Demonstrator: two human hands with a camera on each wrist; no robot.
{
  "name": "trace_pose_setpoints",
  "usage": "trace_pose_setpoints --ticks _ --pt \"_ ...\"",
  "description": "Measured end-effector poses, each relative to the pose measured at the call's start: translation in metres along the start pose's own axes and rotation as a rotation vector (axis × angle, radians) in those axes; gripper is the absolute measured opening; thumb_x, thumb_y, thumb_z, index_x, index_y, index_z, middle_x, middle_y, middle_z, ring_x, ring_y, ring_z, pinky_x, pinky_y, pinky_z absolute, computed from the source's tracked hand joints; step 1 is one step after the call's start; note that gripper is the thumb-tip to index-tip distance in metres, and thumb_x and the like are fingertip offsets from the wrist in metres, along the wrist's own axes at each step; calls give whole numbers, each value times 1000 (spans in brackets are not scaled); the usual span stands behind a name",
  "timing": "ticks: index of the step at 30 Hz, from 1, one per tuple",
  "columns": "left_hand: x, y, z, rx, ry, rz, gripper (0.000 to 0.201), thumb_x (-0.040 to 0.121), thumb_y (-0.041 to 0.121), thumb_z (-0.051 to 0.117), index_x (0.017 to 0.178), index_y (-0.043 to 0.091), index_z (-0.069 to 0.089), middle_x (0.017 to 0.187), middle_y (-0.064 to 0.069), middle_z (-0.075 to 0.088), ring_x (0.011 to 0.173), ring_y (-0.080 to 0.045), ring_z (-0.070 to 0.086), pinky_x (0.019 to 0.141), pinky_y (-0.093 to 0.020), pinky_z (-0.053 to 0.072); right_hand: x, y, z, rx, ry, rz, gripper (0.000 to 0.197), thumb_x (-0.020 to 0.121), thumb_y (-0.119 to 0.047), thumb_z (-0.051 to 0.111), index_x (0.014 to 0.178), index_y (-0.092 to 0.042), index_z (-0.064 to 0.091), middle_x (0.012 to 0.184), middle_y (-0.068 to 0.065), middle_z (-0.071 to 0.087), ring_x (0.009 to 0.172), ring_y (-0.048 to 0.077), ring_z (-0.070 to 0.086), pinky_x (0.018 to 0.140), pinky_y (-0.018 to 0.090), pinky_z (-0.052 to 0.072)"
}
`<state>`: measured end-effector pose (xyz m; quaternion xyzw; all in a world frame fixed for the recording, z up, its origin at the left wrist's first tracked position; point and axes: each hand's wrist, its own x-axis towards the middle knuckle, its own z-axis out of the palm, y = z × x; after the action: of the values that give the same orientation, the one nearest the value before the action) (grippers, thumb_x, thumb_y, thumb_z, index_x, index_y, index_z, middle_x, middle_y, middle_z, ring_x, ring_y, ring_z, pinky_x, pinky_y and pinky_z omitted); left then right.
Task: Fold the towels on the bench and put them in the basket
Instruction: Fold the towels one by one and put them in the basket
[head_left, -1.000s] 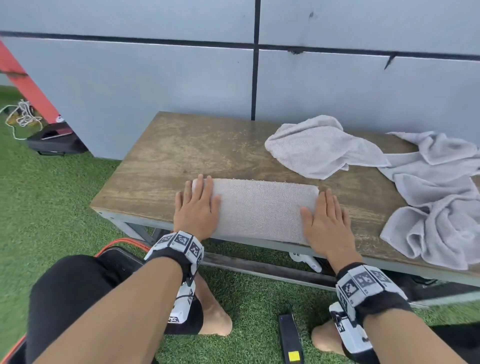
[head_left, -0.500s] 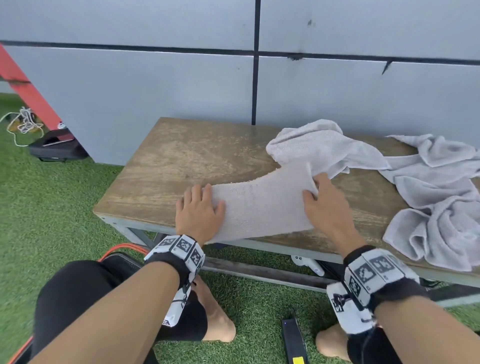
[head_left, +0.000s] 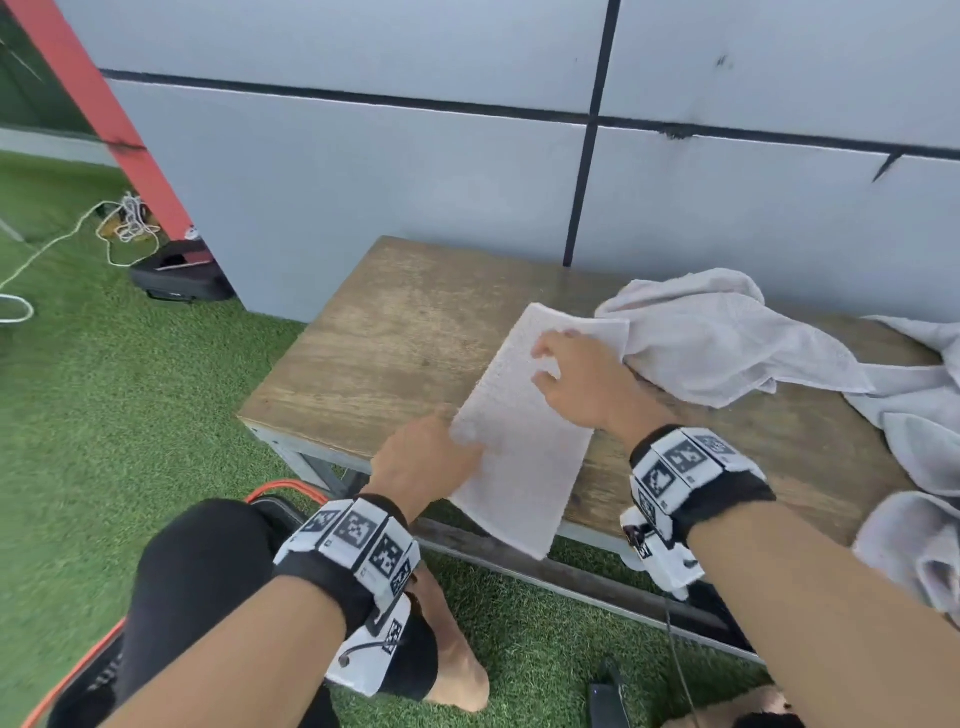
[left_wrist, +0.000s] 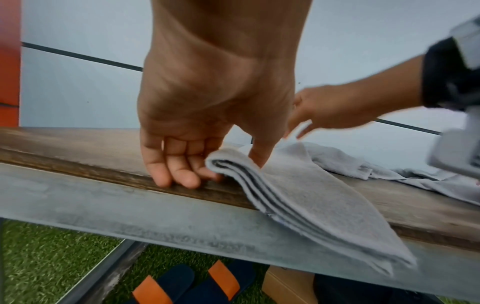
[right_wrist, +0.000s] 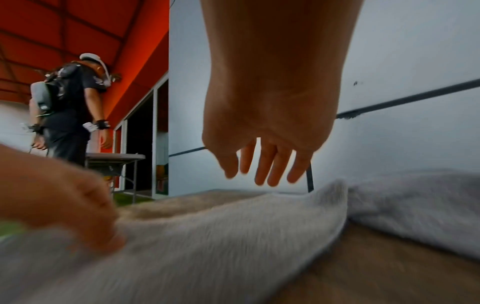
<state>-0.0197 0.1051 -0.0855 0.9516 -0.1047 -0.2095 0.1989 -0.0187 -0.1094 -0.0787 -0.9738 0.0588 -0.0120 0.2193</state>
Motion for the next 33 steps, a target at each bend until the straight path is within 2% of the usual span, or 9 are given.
trace_pose_setpoints --ticks 5,11,16,19,22,24,27,29,33 --pt "-6 -4 -8 -199 -87 81 27 93 27 56 69 15 53 62 3 51 49 -8 48 46 -18 36 -56 20 37 10 -145 -57 46 101 -14 45 146 -26 43 163 -1 25 151 24 18 123 44 20" --pt "-21 8 -11 -896 -248 16 32 97 26 61 116 2 67 111 -19 72 92 -23 71 77 -37 62 -99 22 12 -33 -243 -74 82 85 8 51 150 -38 35 168 -6 10 155 18 6 126 42 7" --pt "-29 33 -9 -1262 -221 -27 33 98 19 60 126 1 62 106 -12 69 89 -20 68 69 -30 59 -124 28 15 20 -281 -82 102 80 -32 77 158 -37 11 167 -13 2 154 10 0 126 47 7" --pt "-36 44 -9 -1369 -256 14 25 100 16 56 120 2 62 107 -14 69 92 -24 70 83 -37 61 -133 21 14 205 -190 -66 98 78 -43 81 156 -35 21 160 -11 28 146 12 26 121 47 27" --pt "-42 50 -13 -1370 -243 58 19 102 18 53 110 4 62 103 -14 71 92 -25 71 83 -37 61 -138 12 7 515 -62 -7 59 92 -9 67 142 -33 46 120 -8 64 92 1 63 72 29 58" --pt "-45 51 -16 -1256 -137 83 17 102 19 49 105 7 62 101 -10 68 91 -22 67 83 -35 59 -141 9 0 643 -1 17 45 101 -5 51 138 -30 54 95 -2 70 52 -1 49 46 16 41" --pt "-43 44 -18 -1080 -55 163 29 95 7 45 118 9 62 113 -4 68 93 -11 64 79 -27 53 -142 9 -14 746 58 67 29 106 -24 47 121 -46 60 59 -2 54 44 6 29 44 18 27" --pt "-43 37 -18 -954 -146 253 52 83 4 49 132 15 60 129 -6 65 109 -18 63 88 -31 53 -143 10 -21 783 59 97 19 104 -38 48 109 -48 64 62 14 47 55 16 38 56 24 34" --pt "-41 32 -13 -735 -151 324 35 85 3 61 110 25 69 107 -16 69 98 -27 63 89 -37 52 -140 18 -26 790 86 140 40 98 -55 52 100 -19 70 73 22 55 61 19 49 67 32 42"
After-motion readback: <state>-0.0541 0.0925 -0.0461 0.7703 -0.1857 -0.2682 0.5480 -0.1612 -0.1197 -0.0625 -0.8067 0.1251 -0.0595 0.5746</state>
